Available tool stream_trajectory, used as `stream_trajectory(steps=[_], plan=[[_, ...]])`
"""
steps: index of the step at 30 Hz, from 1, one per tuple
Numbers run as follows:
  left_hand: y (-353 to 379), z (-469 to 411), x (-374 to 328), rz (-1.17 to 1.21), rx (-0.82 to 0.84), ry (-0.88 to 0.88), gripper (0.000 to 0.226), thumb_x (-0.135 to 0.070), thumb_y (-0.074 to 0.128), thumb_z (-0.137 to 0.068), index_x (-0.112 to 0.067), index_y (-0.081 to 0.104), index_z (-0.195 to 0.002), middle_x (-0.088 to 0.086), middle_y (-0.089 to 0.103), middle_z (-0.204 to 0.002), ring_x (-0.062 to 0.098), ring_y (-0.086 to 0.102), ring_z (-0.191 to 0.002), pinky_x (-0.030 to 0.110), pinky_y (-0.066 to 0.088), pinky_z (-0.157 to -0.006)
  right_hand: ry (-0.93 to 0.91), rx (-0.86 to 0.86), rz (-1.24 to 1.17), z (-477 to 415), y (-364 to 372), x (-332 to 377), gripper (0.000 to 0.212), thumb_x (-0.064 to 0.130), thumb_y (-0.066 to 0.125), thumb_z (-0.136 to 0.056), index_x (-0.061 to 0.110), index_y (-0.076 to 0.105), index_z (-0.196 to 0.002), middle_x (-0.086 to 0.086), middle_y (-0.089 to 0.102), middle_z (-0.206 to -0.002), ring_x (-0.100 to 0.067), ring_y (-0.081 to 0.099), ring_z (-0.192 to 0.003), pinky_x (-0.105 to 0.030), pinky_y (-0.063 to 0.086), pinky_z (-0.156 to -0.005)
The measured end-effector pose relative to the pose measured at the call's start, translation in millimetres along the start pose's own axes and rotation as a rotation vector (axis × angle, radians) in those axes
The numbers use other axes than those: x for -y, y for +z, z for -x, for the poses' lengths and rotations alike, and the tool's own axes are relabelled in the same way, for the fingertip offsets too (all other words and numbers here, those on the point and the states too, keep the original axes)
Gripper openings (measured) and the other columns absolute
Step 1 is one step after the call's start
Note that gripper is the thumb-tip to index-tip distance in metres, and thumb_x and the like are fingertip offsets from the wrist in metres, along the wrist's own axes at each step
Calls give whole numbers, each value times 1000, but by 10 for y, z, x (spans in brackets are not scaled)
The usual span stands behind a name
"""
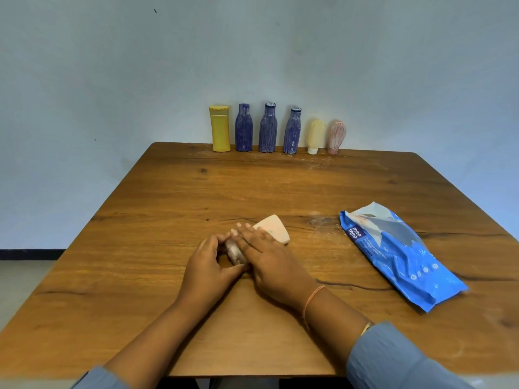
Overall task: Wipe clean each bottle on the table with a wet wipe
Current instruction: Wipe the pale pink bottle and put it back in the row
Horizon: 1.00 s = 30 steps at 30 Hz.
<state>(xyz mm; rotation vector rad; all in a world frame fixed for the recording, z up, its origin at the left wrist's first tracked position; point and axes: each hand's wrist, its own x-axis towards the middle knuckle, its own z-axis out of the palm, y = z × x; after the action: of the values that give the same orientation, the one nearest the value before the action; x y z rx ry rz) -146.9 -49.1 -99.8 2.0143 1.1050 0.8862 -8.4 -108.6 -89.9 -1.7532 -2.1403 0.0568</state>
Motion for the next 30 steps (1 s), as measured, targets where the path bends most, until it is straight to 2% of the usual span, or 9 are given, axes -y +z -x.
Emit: stream_trajectory(steps=[2,7,11,14,18,21,24,26,30], plan=[[-1,0,-12,-2,2,-12,61,-17,88,-56,-16,58,-108,-11,57,-106,7,58,-96,20,45,-84,91,-40,-18,-15,-65,-142,60,8,38,-87,6,26,-145,-14,21,-153,-25,16,-143,-25,0,-112],[-7,-6,-9,-15,15,-26,64,-17,87,-56,-15,57,-112,-12,54,-109,6,56,-98,19,43,-85,292,-86,1,-120,-154,-165,60,7,42,-94,8,15,-147,-9,8,-156,-20,4,-144,-26,0,-114],[-7,-9,-7,-27,7,-36,36,-10,75,-70,-25,56,-96,-10,60,-96,10,58,-91,9,40,-71,50,-26,-64,-16,82,297,66,-2,41,-88,6,12,-147,-13,5,-156,-23,0,-144,-24,-20,-106],[2,-17,1,-11,7,-43,39,-12,78,-67,-23,57,-99,-9,61,-99,8,59,-92,13,44,-75,2,-47,-19,45,104,187,64,-1,40,-87,4,15,-146,-16,10,-154,-27,9,-143,-31,-16,-108],[8,-27,2,-9,22,-54,62,-17,87,-56,-15,57,-110,-13,53,-111,5,58,-96,18,43,-83,254,-98,-14,43,-48,-195,67,1,39,-90,8,7,-148,-11,3,-156,-21,3,-144,-23,-6,-112],[6,-32,-4,-26,26,-42,63,-18,87,-57,-14,57,-112,-13,53,-111,5,57,-97,16,42,-82,402,-146,-52,13,-15,-115,70,-2,38,-89,7,1,-148,-11,-2,-157,-21,-3,-144,-27,-1,-114],[2,-31,7,-21,18,-47,51,-14,82,-64,-17,58,-109,-7,61,-110,3,57,-95,5,38,-76,207,-143,-91,60,159,254,68,-4,40,-86,2,9,-147,-16,4,-155,-28,0,-144,-33,-17,-108],[-2,-31,6,-52,10,-43,42,-12,74,-72,-17,59,-110,-4,61,-113,2,53,-96,1,34,-73,109,-87,-117,130,196,410,68,-5,38,-86,3,10,-147,-14,3,-155,-26,-1,-144,-34,-19,-107],[-2,-26,-20,-18,20,-59,56,-15,84,-61,-15,58,-111,-10,57,-108,5,57,-96,12,41,-80,184,-76,-65,182,99,125,64,0,36,-90,7,9,-148,-13,2,-156,-25,1,-144,-34,-2,-117]])
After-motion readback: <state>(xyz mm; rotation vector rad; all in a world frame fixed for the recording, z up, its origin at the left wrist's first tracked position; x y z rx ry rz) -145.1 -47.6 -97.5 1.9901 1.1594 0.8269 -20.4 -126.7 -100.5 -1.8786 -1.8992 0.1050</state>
